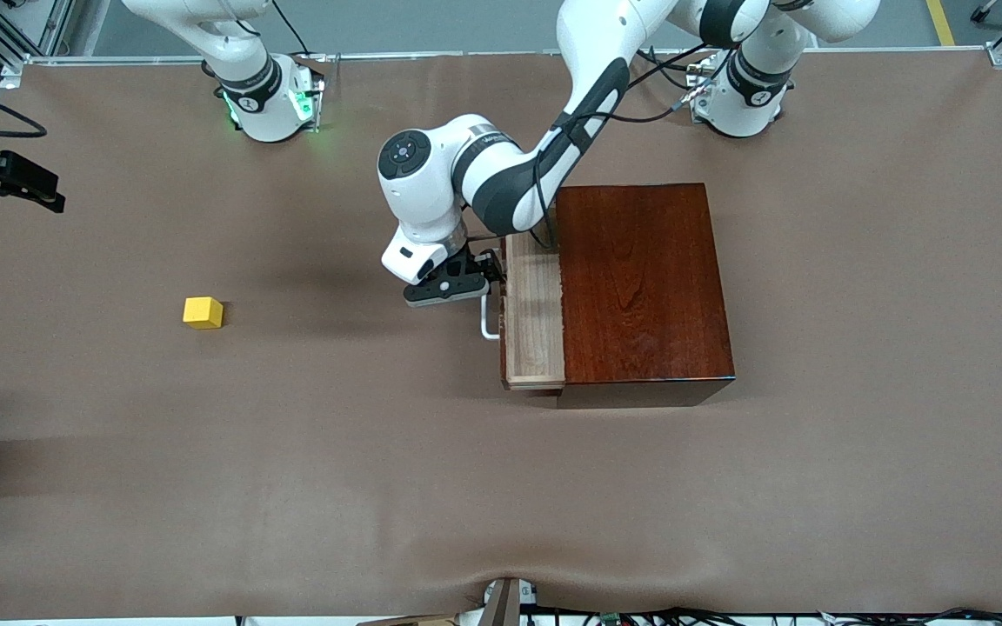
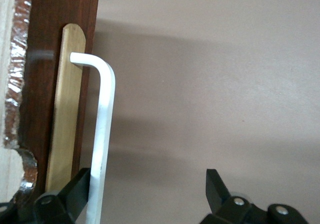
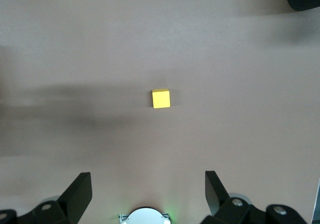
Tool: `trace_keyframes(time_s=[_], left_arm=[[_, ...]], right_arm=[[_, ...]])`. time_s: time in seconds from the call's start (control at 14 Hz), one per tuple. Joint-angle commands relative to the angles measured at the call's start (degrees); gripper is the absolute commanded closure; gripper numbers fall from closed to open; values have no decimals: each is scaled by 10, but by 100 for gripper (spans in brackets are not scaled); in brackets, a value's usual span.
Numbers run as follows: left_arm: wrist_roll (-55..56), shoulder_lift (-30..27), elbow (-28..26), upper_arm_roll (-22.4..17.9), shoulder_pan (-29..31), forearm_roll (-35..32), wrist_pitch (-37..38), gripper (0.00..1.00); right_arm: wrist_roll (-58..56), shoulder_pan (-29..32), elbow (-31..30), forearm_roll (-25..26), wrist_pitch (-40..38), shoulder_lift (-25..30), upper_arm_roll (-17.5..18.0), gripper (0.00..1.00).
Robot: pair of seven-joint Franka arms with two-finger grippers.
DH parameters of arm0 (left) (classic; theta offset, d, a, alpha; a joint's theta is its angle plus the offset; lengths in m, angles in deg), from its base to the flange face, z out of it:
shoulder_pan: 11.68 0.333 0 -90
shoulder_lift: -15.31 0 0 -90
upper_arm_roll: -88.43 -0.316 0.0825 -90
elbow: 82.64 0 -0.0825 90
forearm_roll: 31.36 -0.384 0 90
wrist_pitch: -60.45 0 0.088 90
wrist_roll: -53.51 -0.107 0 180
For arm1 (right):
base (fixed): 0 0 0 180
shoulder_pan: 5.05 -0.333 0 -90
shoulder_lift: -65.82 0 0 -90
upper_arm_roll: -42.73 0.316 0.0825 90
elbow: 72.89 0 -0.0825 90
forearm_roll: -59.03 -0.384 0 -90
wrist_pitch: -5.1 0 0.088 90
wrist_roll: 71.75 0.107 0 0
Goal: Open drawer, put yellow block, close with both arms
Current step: 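Pull the drawer handle outward with the left gripper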
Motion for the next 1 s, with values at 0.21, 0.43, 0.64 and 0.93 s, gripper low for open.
trace_keyframes(time_s=[0.21, 0.43, 0.64, 0.93], left_arm=[[7, -2, 8, 1, -3, 14, -10, 0], [7, -1, 16, 1, -3, 14, -16, 0], [7, -2, 18, 1, -2, 14, -23, 0], [5, -7, 17, 0, -2, 14, -24, 0]], right_arm=[[-3, 1, 6, 1, -3, -2, 1, 0], [-3, 2, 6, 1, -3, -2, 1, 0], [-3, 3, 5, 1, -3, -4, 1, 0], [-2, 4, 6, 1, -2, -7, 1, 0]])
